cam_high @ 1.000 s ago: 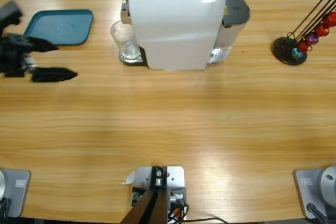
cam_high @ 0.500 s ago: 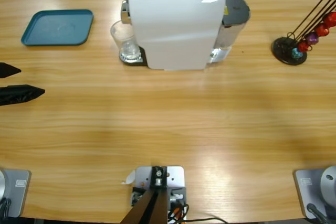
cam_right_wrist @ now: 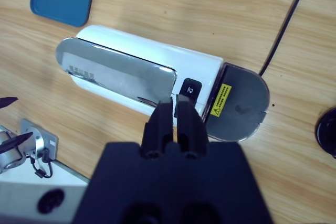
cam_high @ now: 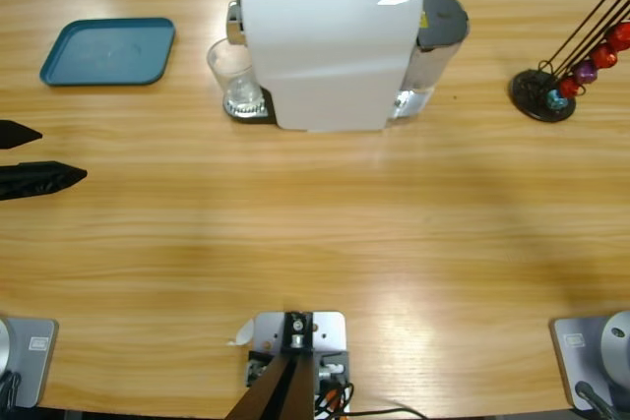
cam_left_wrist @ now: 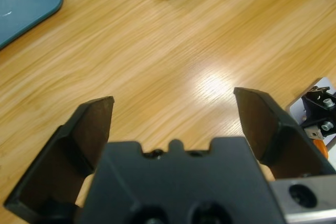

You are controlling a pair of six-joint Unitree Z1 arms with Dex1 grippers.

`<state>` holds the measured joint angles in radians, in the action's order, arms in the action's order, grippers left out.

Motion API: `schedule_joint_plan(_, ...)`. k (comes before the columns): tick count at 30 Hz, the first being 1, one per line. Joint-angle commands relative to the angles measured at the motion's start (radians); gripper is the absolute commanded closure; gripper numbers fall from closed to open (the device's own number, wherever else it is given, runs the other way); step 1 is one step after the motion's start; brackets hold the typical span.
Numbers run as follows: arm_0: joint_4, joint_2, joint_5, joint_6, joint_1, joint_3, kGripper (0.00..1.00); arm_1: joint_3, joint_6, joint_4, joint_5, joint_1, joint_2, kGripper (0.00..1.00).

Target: Pour coffee

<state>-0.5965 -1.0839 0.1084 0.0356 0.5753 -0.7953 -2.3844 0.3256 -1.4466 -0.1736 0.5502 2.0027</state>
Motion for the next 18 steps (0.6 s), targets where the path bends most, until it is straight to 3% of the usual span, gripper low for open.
schedule_joint_plan(1,-0.012,-0.025,-0.014,0.018,0.015,0.013,0.013,0.004,-0.007,-0.012,-0.021,0.005,0.071,1.0)
schedule_joint_plan(18,0.011,-0.041,-0.013,0.017,0.021,0.025,0.013,0.041,-0.023,-0.019,-0.003,0.006,0.088,1.0)
